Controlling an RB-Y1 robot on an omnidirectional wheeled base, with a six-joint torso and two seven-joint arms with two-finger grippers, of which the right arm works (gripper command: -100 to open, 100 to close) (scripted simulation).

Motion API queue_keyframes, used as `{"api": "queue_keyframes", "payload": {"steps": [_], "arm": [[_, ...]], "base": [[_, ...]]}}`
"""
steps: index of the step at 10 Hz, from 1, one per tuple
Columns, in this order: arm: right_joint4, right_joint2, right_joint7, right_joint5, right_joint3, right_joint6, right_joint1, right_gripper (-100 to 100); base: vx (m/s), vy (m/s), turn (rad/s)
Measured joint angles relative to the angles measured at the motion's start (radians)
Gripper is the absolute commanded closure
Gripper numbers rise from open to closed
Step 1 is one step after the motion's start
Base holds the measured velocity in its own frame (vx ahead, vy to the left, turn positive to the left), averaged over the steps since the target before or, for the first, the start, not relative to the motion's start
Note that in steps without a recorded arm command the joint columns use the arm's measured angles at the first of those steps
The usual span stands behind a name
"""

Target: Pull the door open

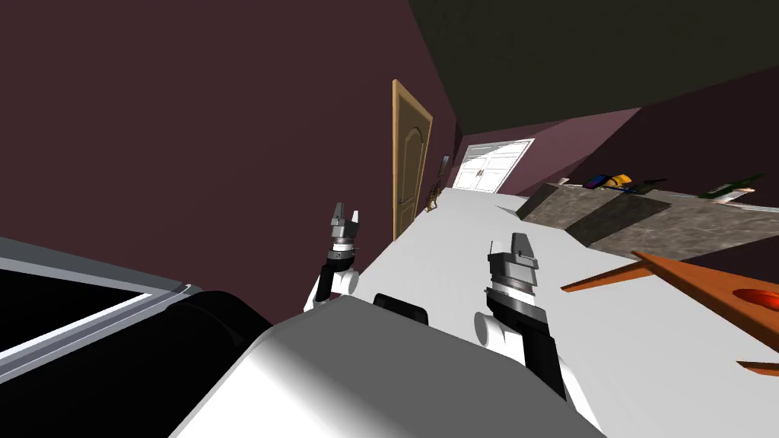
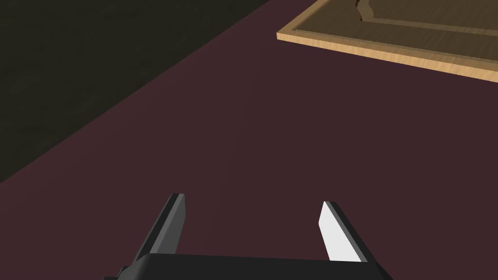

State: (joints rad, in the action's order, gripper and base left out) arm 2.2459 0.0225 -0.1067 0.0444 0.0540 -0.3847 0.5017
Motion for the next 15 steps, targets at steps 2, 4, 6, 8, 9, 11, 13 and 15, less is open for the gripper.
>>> {"api": "queue_keyframes", "payload": {"steps": [2, 4, 6, 8, 9, 11, 13, 15], "arm": [[-0.034, -0.02, 0.014, 0.0, -0.001, -0.013, -0.011, -100], [-0.077, -0.038, 0.026, 0.001, -0.006, -0.034, -0.021, -100], [-0.122, -0.059, 0.044, 0.002, -0.012, -0.061, -0.025, -100], [-0.165, -0.081, 0.061, 0.0, -0.01, -0.078, -0.04, -100], [-0.187, -0.092, 0.072, 0.0, -0.013, -0.091, -0.041, -100], [-0.227, -0.108, 0.086, 0.001, -0.017, -0.11, -0.053, -100], [-0.273, -0.129, 0.105, 0.0, -0.019, -0.13, -0.065, -100], [-0.311, -0.139, 0.115, 0.003, -0.027, -0.152, -0.07, -100]], "base": [[0.096, 0.006, 0.133], [0.125, -0.003, 0.129], [0.116, -0.025, 0.12], [0.134, -0.013, 0.139], [0.123, -0.019, 0.15], [0.101, -0.022, 0.115], [0.112, -0.016, 0.123], [0.105, -0.014, 0.102]]}}
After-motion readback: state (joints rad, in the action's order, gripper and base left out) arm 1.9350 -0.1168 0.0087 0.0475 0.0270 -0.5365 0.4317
